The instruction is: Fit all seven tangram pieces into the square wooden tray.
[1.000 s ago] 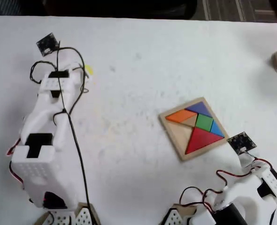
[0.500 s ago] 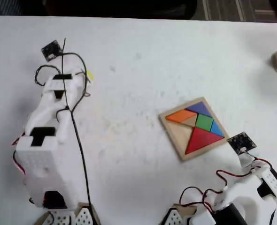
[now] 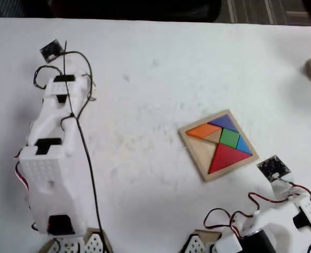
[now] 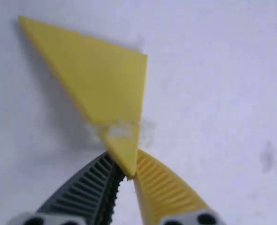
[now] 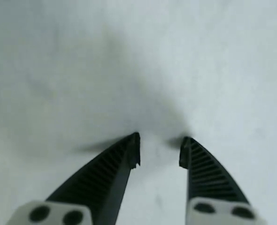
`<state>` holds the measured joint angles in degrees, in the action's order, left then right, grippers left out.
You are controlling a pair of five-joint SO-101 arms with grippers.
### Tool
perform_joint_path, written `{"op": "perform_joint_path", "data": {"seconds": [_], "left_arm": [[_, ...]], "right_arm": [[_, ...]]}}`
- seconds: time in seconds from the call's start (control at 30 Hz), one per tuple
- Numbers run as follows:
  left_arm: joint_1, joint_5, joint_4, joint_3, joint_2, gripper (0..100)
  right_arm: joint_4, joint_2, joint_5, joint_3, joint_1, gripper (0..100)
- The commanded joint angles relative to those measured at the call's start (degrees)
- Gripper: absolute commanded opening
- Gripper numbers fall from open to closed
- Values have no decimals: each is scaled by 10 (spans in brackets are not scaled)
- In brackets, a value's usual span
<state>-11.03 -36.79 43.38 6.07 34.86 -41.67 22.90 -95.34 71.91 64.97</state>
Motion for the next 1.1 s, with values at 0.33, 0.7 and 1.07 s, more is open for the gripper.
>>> {"op": "perform_joint_path", "data": {"seconds": [0.33, 0.7, 1.07], "left_arm": [[-35, 4, -9, 33, -8, 24], [-36, 2, -22, 44, -5, 24], [-41, -11, -44, 40, -3, 119]], "right_arm": [[-3, -7, -17, 18, 48, 159], [-7, -9, -17, 20, 20, 159], [-7, -9, -17, 20, 12, 159]]}}
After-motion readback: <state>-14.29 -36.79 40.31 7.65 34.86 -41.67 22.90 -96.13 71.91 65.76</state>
